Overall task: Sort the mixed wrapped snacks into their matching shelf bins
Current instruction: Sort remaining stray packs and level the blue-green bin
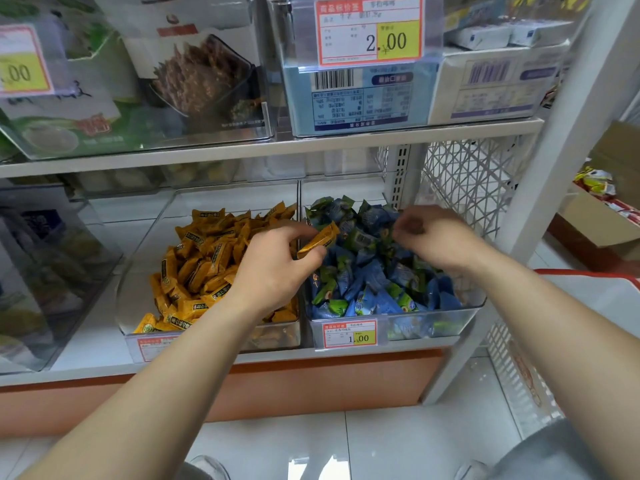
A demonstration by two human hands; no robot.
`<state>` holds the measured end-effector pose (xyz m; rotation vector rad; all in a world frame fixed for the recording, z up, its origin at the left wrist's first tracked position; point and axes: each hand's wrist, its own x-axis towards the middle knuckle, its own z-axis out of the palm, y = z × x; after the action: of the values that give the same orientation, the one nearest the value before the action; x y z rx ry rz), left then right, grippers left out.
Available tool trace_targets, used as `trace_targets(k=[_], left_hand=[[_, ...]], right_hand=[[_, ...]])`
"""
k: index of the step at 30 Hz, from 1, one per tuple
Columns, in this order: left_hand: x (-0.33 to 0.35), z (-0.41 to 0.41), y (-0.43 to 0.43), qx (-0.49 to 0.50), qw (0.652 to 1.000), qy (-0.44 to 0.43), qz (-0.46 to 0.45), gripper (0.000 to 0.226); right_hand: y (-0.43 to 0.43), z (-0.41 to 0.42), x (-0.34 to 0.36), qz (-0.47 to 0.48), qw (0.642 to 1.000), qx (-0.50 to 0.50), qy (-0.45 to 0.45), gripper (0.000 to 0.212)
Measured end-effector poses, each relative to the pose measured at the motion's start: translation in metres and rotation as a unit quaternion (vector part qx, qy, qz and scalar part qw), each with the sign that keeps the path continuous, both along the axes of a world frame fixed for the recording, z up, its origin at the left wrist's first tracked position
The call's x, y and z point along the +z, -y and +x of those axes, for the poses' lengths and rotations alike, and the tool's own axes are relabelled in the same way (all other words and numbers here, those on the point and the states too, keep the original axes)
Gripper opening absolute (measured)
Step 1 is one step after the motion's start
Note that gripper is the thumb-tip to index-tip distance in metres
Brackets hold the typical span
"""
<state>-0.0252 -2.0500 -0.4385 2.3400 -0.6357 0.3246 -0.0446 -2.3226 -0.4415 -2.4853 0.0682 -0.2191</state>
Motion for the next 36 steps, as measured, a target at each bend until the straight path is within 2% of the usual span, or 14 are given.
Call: trace_targets(k=[3, 5, 8, 11, 13, 15, 18, 20, 22, 23, 25, 28, 32, 36], left_hand=[[-0.003, 0.004, -0.004, 0.01, 1.0, -0.008, 0.014, 0.032], [-0.005, 0.005, -0.005, 0.004, 1.0, -0.015, 0.014, 0.031], [-0.006, 0.004, -0.004, -0.004, 1.0, -0.017, 0.011, 0.029], [-0.005, 0.004, -0.002, -0.002, 1.0, -0.015, 0.014, 0.029], [-0.006, 0.003, -0.002, 0.0, 1.0, -0.013, 0.02, 0.031], [-0.006, 0.001, -0.001, -0.001, 0.999, -0.011, 0.03, 0.031], [-0.006, -0.002, -0.001, -0.009, 0.999, -0.001, 0.052, 0.031], [-0.006, -0.002, -0.001, -0.013, 0.998, 0.005, 0.064, 0.032], [-0.007, -0.001, -0.002, -0.015, 0.997, 0.015, 0.08, 0.033], [-0.007, 0.0, -0.001, -0.017, 0.995, 0.021, 0.091, 0.034], [-0.006, 0.0, 0.0, -0.02, 0.993, 0.03, 0.109, 0.033], [-0.004, 0.002, 0.0, -0.017, 0.992, 0.033, 0.12, 0.03], [-0.004, 0.003, -0.001, -0.02, 0.992, 0.027, 0.125, 0.031], [-0.006, 0.001, -0.002, -0.02, 0.992, 0.022, 0.125, 0.035]], right_hand=[[0.001, -0.012, -0.008, -0.104, 0.97, 0.131, -0.179, 0.016], [0.001, -0.014, -0.013, -0.202, 0.942, 0.142, -0.228, 0.032], [0.0, -0.01, -0.014, -0.235, 0.943, 0.114, -0.207, 0.04], [0.0, -0.005, -0.011, -0.214, 0.95, 0.095, -0.204, 0.033], [0.0, 0.0, -0.007, -0.146, 0.979, 0.058, -0.132, 0.026], [-0.001, 0.004, -0.004, -0.068, 0.997, 0.006, -0.034, 0.032], [-0.002, 0.006, -0.001, -0.053, 0.998, -0.02, 0.008, 0.047], [0.0, 0.003, -0.001, -0.061, 0.998, -0.007, 0.021, 0.032], [0.003, -0.005, -0.001, -0.091, 0.995, 0.022, -0.015, 0.014], [0.003, -0.008, -0.004, -0.12, 0.99, 0.046, -0.059, 0.013], [0.003, -0.011, -0.013, -0.18, 0.968, 0.082, -0.152, 0.023], [0.0, -0.009, -0.02, -0.242, 0.944, 0.075, -0.211, 0.036], [-0.002, -0.002, -0.024, -0.224, 0.933, 0.076, -0.271, 0.057], [-0.005, 0.004, -0.022, -0.211, 0.933, 0.083, -0.278, 0.075]])
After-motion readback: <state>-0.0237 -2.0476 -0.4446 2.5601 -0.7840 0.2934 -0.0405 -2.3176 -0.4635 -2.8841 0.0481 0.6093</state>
